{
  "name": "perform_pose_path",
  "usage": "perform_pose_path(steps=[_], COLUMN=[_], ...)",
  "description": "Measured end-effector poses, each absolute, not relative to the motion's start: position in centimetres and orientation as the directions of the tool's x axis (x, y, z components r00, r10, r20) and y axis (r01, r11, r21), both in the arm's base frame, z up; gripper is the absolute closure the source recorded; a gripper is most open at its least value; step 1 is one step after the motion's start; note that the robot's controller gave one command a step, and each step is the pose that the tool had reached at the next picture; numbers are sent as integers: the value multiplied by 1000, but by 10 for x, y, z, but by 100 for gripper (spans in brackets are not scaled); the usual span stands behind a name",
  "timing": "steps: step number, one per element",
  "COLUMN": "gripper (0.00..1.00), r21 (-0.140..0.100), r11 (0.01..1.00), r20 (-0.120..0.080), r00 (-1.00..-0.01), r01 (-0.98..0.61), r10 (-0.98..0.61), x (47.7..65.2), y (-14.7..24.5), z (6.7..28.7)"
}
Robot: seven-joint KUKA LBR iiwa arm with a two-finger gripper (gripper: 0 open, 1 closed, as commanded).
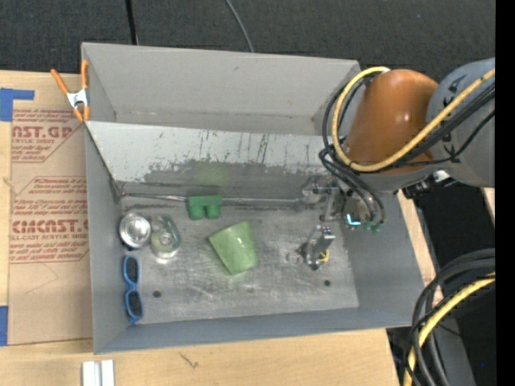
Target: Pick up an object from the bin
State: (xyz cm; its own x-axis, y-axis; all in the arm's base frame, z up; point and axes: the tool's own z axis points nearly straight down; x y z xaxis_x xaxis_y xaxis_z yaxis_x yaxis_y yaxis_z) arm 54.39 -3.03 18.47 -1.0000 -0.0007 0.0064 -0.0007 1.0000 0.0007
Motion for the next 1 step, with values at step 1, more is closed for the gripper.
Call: perform_pose_path(steps=[1], gripper=[0], r21=[-1], r11=[983], r20=[4], r00=[-983], r01=[-182], r10=[-182], x=[556], y=[-143], z=[87])
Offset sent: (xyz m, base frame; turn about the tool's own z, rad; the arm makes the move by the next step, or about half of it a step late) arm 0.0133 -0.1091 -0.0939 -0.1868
